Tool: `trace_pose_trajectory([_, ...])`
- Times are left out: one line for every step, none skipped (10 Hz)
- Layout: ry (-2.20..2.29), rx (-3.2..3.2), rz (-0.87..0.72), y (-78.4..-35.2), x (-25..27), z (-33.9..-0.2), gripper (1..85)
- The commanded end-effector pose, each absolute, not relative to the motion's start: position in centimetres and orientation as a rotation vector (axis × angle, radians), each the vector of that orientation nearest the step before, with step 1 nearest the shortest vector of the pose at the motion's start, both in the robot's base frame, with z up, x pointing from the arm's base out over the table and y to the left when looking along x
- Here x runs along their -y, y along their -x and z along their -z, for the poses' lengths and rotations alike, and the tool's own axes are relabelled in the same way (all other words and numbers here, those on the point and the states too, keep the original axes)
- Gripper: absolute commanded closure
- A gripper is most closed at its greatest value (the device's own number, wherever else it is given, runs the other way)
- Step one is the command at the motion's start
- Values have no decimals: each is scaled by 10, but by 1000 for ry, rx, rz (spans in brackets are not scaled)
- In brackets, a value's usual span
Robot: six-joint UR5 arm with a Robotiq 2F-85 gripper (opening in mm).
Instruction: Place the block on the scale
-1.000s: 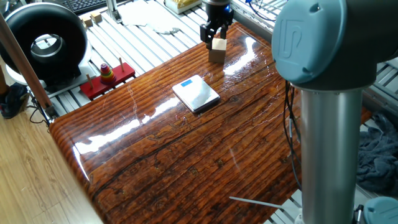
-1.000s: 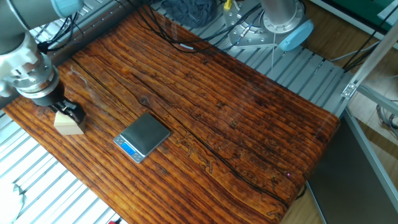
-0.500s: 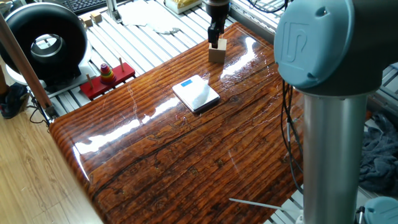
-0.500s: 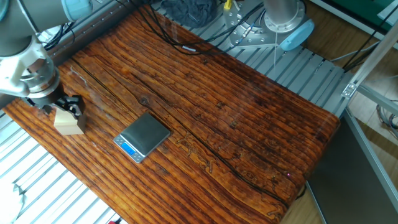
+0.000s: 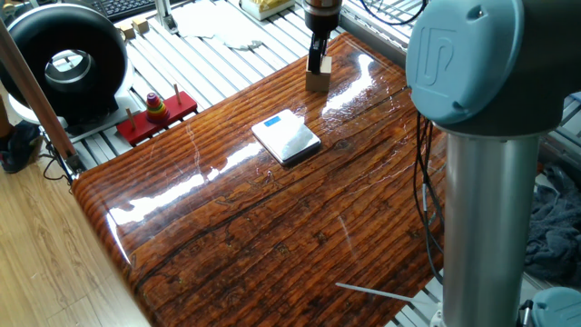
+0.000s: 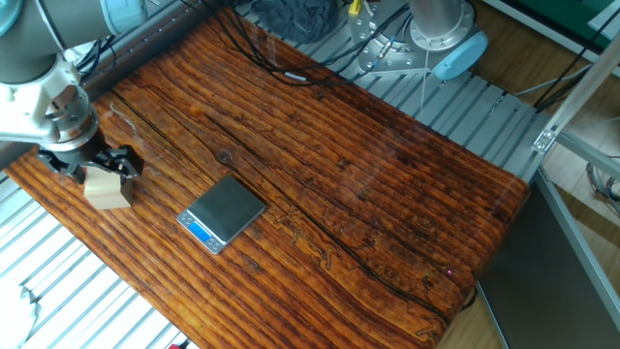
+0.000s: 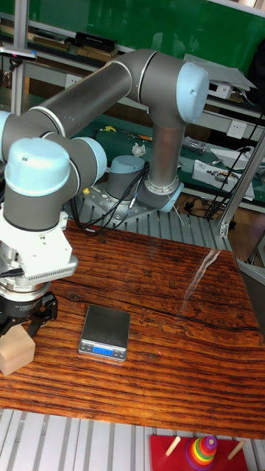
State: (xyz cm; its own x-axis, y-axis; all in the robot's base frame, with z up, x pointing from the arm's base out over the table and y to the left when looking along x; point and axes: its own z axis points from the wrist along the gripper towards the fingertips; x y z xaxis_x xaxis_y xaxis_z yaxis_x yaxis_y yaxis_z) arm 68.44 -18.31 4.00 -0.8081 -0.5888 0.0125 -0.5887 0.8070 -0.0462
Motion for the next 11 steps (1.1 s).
trace_pose_trajectory([984, -2973, 34, -681, 182, -38, 167])
trace_pose_trajectory([986, -2973, 29, -681, 182, -38, 167])
trace_pose_trajectory([992, -2976, 22, -679, 184, -40, 167])
trace_pose_trajectory([995, -2978, 5, -678, 184, -42, 167])
trace_pose_trajectory([995, -2985, -26, -675, 186, -46, 167])
trace_pose_trajectory([1001, -2986, -36, -674, 188, -50, 167])
trace_pose_trajectory([1004, -2988, -37, -673, 190, -52, 167])
trace_pose_trajectory([1004, -2988, -39, -672, 190, -53, 167])
trace_pose_trajectory([1004, -2988, -45, -671, 189, -53, 167])
trace_pose_trajectory([1006, -2988, -48, -671, 189, -53, 167])
trace_pose_trajectory([1006, -2988, -50, -671, 188, -53, 167])
